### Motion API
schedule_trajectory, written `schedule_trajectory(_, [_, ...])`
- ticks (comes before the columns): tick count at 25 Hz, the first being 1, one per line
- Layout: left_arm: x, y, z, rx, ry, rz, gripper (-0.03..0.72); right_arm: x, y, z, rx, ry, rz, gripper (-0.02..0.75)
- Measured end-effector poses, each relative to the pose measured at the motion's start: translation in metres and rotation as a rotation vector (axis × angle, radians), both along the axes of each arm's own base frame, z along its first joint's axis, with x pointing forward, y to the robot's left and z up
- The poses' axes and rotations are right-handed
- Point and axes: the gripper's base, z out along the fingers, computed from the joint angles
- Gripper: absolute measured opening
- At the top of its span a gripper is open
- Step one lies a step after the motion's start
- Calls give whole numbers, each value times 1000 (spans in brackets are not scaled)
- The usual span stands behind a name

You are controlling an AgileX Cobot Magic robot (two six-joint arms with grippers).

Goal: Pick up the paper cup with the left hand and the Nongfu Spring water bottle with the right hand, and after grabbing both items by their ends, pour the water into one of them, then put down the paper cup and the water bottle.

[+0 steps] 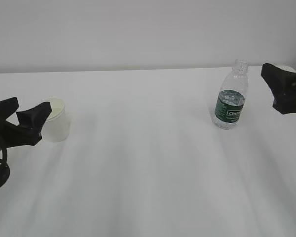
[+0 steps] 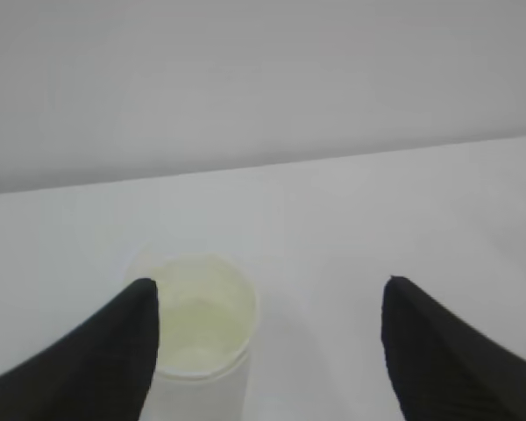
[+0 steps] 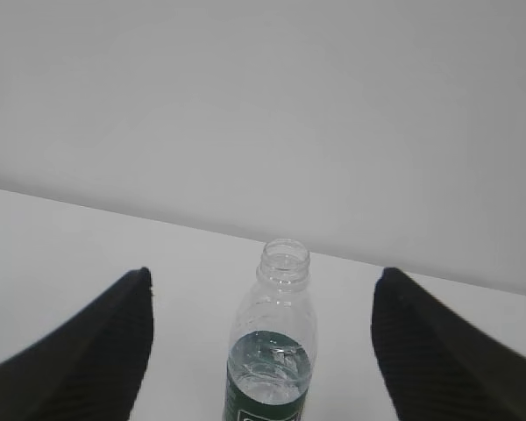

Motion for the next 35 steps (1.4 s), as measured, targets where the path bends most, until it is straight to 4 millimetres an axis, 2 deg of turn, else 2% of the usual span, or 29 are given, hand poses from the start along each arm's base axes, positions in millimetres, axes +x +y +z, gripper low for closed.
schedule_trajectory(10, [-16, 5, 49, -56, -137, -1, 556, -33, -6, 34, -11, -34, -16, 552])
schedule_trajectory(18, [-43, 14, 87, -77, -162, -8, 540, -76, -15, 58, -2, -36, -47, 551])
schedule_trajectory(26, [-72, 23, 107, -78, -143, -16, 536, -116, -22, 69, 3, -45, -66, 550])
schedule_trajectory(30, [-87, 28, 115, -83, -148, -19, 536, -127, -25, 75, -5, 7, -77, 550])
schedule_trajectory(35, [-104, 33, 124, -90, -164, -24, 536, -132, -26, 97, -3, -2, -84, 550])
